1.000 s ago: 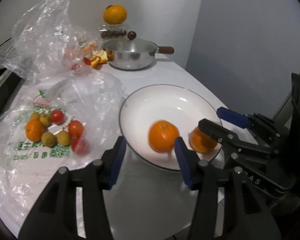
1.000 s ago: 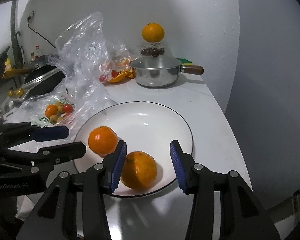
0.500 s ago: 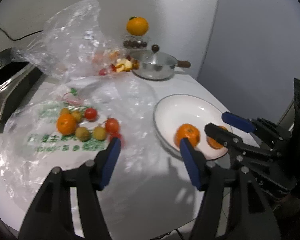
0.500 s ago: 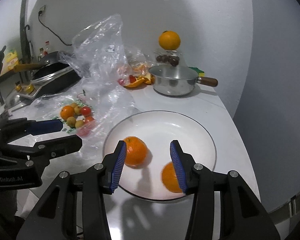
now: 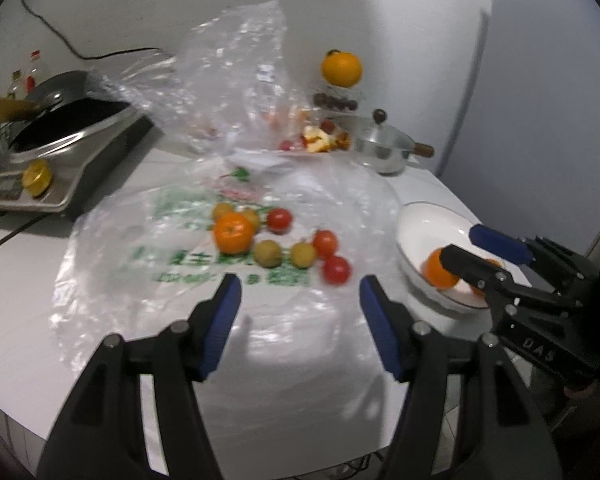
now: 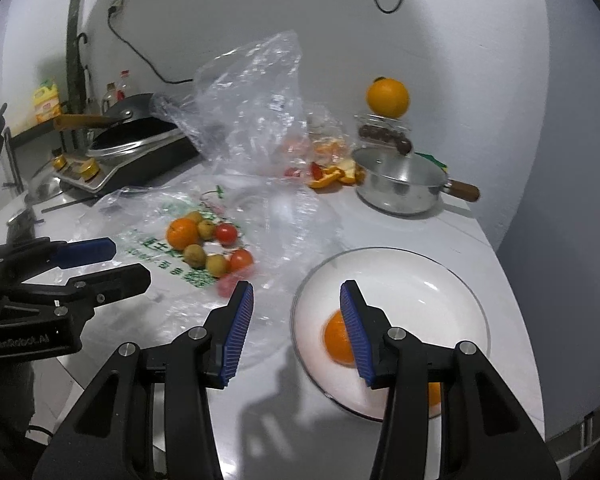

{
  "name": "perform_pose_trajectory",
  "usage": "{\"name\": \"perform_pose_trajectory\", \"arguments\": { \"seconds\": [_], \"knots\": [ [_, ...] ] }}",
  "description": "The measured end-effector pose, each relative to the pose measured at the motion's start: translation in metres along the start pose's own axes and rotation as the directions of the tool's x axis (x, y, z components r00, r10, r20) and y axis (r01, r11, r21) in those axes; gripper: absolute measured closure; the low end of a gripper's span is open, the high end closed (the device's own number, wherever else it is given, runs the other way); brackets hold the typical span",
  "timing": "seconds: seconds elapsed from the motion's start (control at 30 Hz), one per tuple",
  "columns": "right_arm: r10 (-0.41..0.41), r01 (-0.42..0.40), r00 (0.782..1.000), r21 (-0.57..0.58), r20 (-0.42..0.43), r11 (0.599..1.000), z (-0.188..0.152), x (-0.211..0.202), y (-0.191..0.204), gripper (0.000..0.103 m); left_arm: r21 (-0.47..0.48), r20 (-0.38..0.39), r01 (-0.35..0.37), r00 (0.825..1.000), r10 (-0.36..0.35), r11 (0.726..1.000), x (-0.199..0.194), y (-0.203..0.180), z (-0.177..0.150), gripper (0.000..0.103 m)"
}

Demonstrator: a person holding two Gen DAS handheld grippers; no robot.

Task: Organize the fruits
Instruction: 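Move the right gripper back to the bag and grasp a red tomato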

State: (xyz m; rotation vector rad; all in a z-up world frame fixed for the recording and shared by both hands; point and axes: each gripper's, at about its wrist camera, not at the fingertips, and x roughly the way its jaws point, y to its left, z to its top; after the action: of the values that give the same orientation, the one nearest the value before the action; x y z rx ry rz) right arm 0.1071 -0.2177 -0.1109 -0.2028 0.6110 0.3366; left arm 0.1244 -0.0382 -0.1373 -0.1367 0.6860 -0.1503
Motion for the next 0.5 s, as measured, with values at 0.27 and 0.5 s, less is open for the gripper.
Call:
{"name": "perform_pose_trajectory", "arguments": {
  "seconds": [0.27,0.5],
  "knots": [
    [0.026,-0.026,1.000,-0.036,-0.013,0.999,0.010,0.012,0.028,0.055,-0.049,0.004,-0.023,1.000,0.023,0.999,-0.005,0.034,-0.003,0.040],
    [0.048,-0.051,0.998,-0.061,-0.036,0.997,0.017,0.029,0.047,0.055,-0.069,0.005,-0.034,0.999,0.034,0.997,0.000,0.052,-0.003,0.040]
  ]
}}
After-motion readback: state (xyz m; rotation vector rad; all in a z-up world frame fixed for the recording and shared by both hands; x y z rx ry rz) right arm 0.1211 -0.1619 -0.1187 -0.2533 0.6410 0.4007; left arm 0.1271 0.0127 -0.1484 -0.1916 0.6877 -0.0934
